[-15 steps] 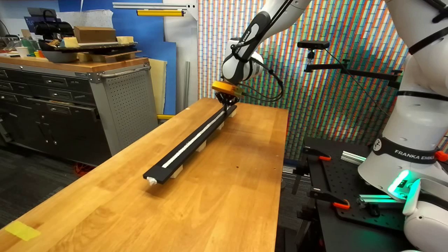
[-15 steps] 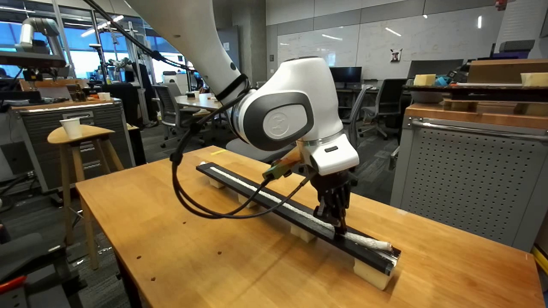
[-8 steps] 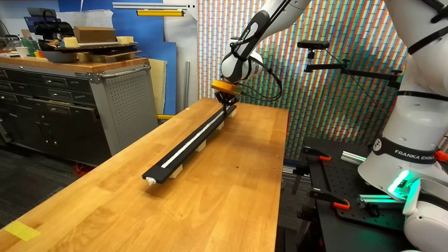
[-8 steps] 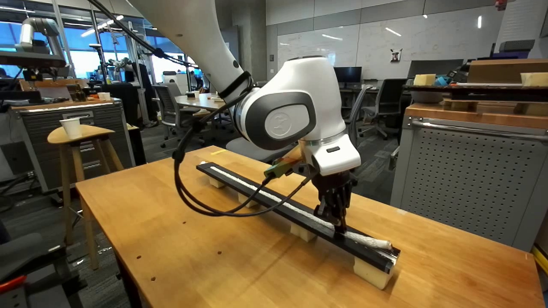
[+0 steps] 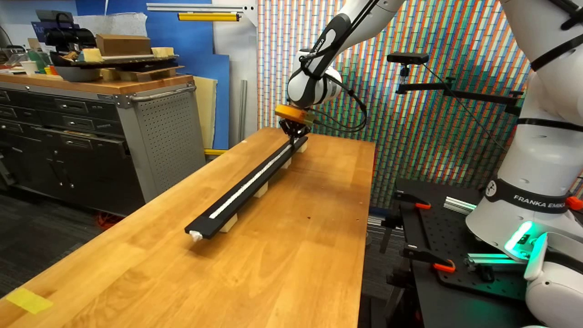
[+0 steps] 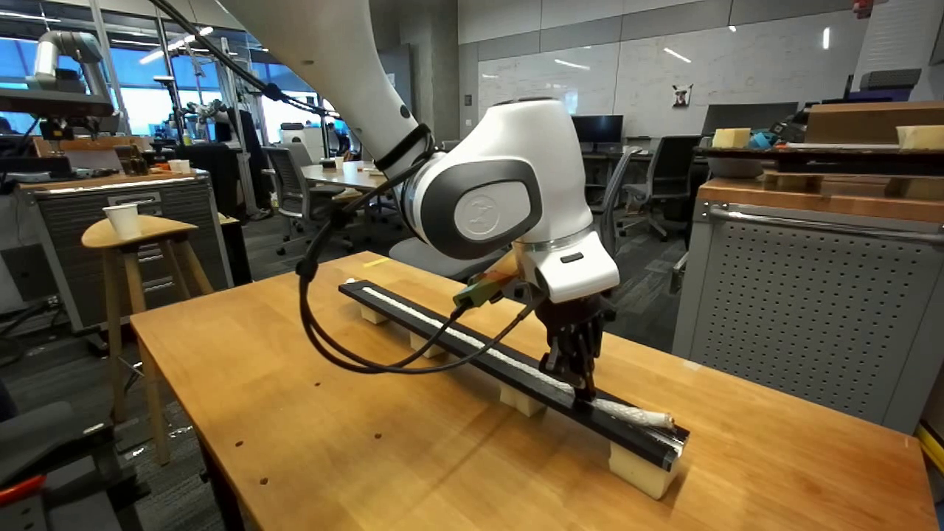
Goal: Pick up the rope and arrange it straight on the object
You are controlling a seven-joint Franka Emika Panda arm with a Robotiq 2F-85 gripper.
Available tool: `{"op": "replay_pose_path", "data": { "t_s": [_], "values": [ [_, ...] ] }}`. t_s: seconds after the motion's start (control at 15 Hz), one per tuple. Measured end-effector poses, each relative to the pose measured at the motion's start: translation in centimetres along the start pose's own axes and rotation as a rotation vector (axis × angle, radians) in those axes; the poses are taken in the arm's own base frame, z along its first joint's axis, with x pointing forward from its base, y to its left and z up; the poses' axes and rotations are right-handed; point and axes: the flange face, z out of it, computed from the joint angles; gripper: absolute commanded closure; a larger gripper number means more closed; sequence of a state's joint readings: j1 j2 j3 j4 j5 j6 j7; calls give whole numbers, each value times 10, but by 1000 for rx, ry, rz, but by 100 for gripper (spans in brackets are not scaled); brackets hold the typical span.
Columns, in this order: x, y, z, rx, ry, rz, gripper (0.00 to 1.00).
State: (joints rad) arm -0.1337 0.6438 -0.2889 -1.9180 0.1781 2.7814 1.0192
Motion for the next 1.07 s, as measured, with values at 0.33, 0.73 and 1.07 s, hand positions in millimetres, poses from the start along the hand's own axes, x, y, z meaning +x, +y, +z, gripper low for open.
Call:
{"op": "replay_pose_path", "data": {
  "t_s": [0.33,0.73,1.07],
  "values": [
    [3,4,-1,-4,4,16,100],
    [13,8,-2,-4,20,33,100],
    [31,14,-5,-5,40,54,100]
  ]
}}
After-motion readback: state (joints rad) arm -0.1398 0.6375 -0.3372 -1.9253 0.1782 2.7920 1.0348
